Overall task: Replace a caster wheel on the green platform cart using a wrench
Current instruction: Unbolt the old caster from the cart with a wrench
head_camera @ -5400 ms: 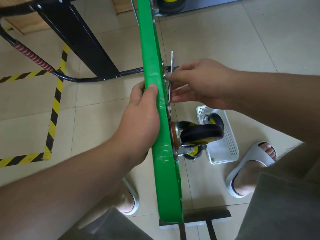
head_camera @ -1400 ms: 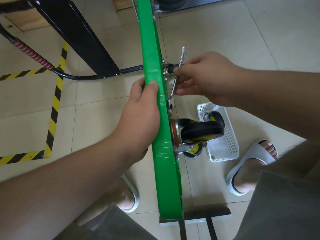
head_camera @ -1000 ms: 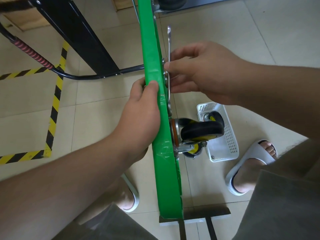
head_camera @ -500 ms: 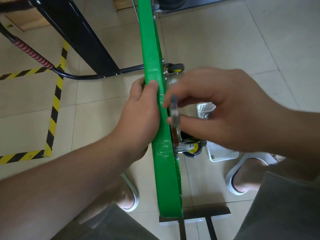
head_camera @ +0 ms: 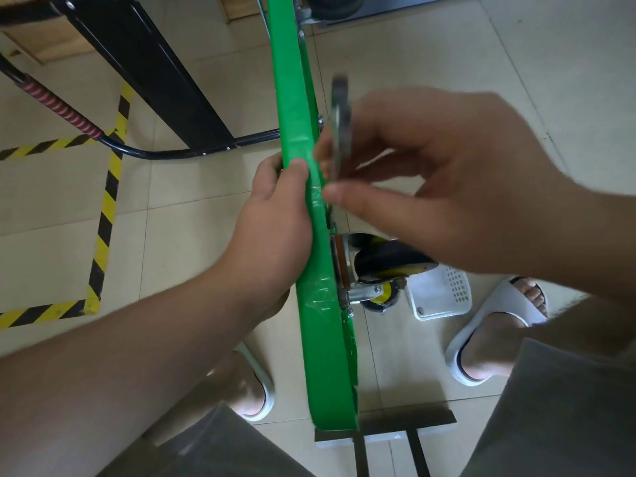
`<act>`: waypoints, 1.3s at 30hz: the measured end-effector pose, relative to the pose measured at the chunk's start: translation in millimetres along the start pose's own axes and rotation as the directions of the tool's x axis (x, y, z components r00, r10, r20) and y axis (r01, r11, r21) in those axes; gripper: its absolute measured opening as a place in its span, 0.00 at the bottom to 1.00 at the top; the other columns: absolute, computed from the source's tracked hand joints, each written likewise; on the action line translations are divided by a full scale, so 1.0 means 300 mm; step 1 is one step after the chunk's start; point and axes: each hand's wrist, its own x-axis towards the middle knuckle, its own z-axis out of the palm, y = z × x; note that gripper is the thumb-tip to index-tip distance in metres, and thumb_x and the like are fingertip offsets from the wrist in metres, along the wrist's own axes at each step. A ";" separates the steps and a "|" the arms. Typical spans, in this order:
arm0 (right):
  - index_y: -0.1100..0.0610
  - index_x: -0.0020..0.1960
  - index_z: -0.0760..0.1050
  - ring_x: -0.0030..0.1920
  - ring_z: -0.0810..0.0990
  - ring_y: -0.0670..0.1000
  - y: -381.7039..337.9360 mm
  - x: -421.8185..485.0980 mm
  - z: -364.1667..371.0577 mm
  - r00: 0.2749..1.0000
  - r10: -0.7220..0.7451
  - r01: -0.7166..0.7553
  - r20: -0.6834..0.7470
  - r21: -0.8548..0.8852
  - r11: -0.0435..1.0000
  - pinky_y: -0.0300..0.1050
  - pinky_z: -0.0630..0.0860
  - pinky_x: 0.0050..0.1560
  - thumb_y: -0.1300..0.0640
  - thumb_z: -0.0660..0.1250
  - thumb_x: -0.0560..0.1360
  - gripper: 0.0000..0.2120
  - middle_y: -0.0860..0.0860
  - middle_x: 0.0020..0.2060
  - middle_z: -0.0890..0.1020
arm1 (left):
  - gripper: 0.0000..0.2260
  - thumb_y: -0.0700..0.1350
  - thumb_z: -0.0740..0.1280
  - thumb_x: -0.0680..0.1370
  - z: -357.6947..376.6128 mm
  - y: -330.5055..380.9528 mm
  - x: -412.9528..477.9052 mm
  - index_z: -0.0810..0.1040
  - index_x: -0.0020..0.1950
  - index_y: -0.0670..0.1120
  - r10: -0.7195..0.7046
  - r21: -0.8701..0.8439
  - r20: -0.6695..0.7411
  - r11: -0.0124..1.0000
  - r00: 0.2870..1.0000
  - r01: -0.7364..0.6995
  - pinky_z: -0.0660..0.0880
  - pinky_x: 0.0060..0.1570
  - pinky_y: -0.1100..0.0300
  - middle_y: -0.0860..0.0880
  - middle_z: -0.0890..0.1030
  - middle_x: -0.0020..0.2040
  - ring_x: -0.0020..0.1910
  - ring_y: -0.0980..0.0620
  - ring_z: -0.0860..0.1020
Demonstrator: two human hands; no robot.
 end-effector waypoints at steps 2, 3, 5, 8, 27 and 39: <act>0.59 0.57 0.80 0.49 0.85 0.49 0.018 0.035 -0.012 0.993 0.106 -0.101 -0.052 0.088 0.991 0.47 0.83 0.52 0.58 0.72 0.77 0.10 0.51 0.47 0.85 | 0.14 0.45 0.53 0.87 0.001 0.002 -0.008 0.74 0.68 0.51 0.002 -0.082 -0.020 0.997 1.000 -0.003 0.68 0.25 0.76 0.58 0.76 0.35 0.28 0.72 0.74; 0.58 0.57 0.80 0.48 0.85 0.49 0.032 0.053 -0.017 0.987 0.143 -0.135 -0.075 0.102 0.986 0.49 0.83 0.51 0.58 0.72 0.77 0.10 0.51 0.47 0.85 | 0.13 0.48 0.54 0.87 0.012 0.013 -0.009 0.74 0.68 0.52 0.003 -0.023 -0.040 1.000 0.999 -0.003 0.68 0.23 0.75 0.56 0.78 0.33 0.27 0.68 0.75; 0.54 0.55 0.80 0.46 0.86 0.49 0.060 0.084 -0.027 0.969 0.229 -0.213 -0.091 0.159 0.964 0.48 0.84 0.50 0.58 0.71 0.78 0.07 0.49 0.45 0.85 | 0.12 0.52 0.55 0.87 0.014 0.031 -0.018 0.76 0.65 0.54 -0.022 0.068 -0.047 0.997 0.999 0.025 0.72 0.23 0.69 0.53 0.79 0.35 0.28 0.59 0.76; 0.53 0.52 0.80 0.43 0.87 0.51 0.107 0.118 -0.029 0.889 0.450 -0.401 -0.081 0.337 0.852 0.45 0.85 0.47 0.61 0.70 0.79 0.04 0.51 0.41 0.85 | 0.12 0.53 0.56 0.87 0.010 0.028 -0.016 0.76 0.64 0.55 -0.037 0.068 -0.044 0.997 0.998 0.040 0.74 0.24 0.67 0.48 0.78 0.41 0.30 0.56 0.76; 0.69 0.59 0.77 0.46 0.88 0.59 0.228 0.153 0.092 0.528 0.814 -0.760 0.243 0.562 0.326 0.42 0.84 0.41 0.61 0.71 0.79 0.13 0.66 0.53 0.84 | 0.13 0.54 0.56 0.86 0.003 0.015 -0.006 0.76 0.65 0.56 -0.041 0.080 -0.023 0.996 0.999 0.043 0.73 0.25 0.65 0.54 0.76 0.31 0.28 0.57 0.74; 0.63 0.58 0.78 0.46 0.88 0.56 0.137 0.166 0.057 0.758 0.623 -0.609 0.192 0.551 0.571 0.48 0.85 0.49 0.62 0.70 0.79 0.09 0.59 0.47 0.86 | 0.12 0.55 0.56 0.86 0.004 0.014 -0.006 0.75 0.66 0.59 -0.050 0.050 0.009 0.998 0.999 0.049 0.79 0.33 0.58 0.53 0.79 0.35 0.35 0.53 0.79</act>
